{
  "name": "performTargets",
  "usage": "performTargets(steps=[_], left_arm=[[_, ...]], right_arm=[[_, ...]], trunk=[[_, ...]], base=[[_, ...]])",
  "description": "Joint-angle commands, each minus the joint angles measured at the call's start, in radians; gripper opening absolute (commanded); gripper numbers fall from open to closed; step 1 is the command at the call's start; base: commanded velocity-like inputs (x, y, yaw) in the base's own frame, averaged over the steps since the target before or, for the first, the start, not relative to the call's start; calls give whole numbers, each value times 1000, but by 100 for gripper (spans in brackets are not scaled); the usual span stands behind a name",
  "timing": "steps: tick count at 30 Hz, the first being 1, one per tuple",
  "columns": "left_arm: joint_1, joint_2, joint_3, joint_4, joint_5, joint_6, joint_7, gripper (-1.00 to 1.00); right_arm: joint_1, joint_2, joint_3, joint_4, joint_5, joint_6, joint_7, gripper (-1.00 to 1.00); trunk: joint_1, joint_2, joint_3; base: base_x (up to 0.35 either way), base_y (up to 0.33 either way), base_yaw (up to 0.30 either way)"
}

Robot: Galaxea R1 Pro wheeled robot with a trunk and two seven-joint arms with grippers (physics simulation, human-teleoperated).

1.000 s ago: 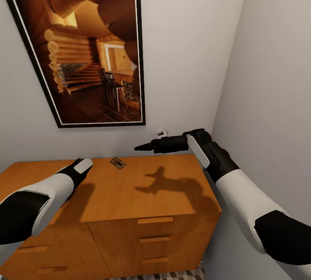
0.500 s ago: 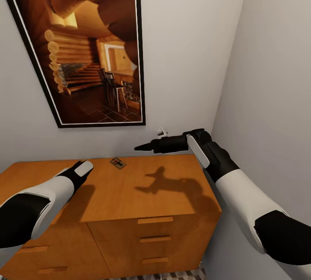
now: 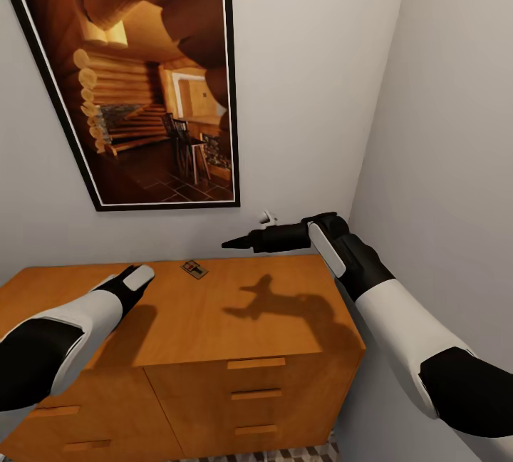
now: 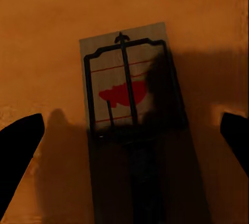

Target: Take the four mousetraps from the cabinet in the bathroom and place them on the bathroom floor. Make sure all four end up on the same floor surface, and ensure that at least two of them are either under or directly next to the same bathroom sink.

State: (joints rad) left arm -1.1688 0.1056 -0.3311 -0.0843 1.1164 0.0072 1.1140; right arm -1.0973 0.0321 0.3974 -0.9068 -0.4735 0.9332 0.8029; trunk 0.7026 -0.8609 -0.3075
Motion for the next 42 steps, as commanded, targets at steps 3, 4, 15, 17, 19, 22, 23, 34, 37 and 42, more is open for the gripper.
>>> performTargets(steps=[3,4,15,17,19,22,23,34,37,42], left_arm=[[17,0,56,5,32,1,-3,-100],[20,0,57,5,33,1,-8,-100],[26,2,57,5,36,1,-55,-100],[26,2,57,3,34,1,-53,-100],[26,2,57,-5,33,2,-48,-100],[25,7,60,-35,32,5,-30,-100],[25,10,60,-57,31,7,-14,-100],[26,8,51,-437,24,44,306,-100],[26,8,51,-503,25,59,352,-100],[26,9,50,-599,24,74,411,-100]], right_arm=[[-1,0,0,0,0,4,1,100],[-1,0,0,0,0,4,1,100],[-1,-1,0,2,0,5,1,100],[-1,-1,0,3,-1,4,0,100],[-1,-1,0,4,-2,4,-2,100],[-1,-1,0,5,-2,4,-3,100],[-1,-1,-1,5,-2,4,-3,100],[-1,-1,-1,6,-2,4,-5,100],[-1,-1,-1,6,-2,4,-5,100],[-1,-1,-1,7,-2,4,-5,100]], trunk=[[0,-1,-2],[0,-1,-2],[0,-1,-2],[0,-1,-2],[0,-1,-2],[0,-1,-2],[0,-1,-2],[0,-1,-2],[0,-1,-2],[0,-1,-2]], base=[[0,0,0],[0,0,0],[0,0,0],[0,0,0],[0,0,0],[0,0,0],[0,0,0],[0,0,0],[0,0,0],[0,0,0]])
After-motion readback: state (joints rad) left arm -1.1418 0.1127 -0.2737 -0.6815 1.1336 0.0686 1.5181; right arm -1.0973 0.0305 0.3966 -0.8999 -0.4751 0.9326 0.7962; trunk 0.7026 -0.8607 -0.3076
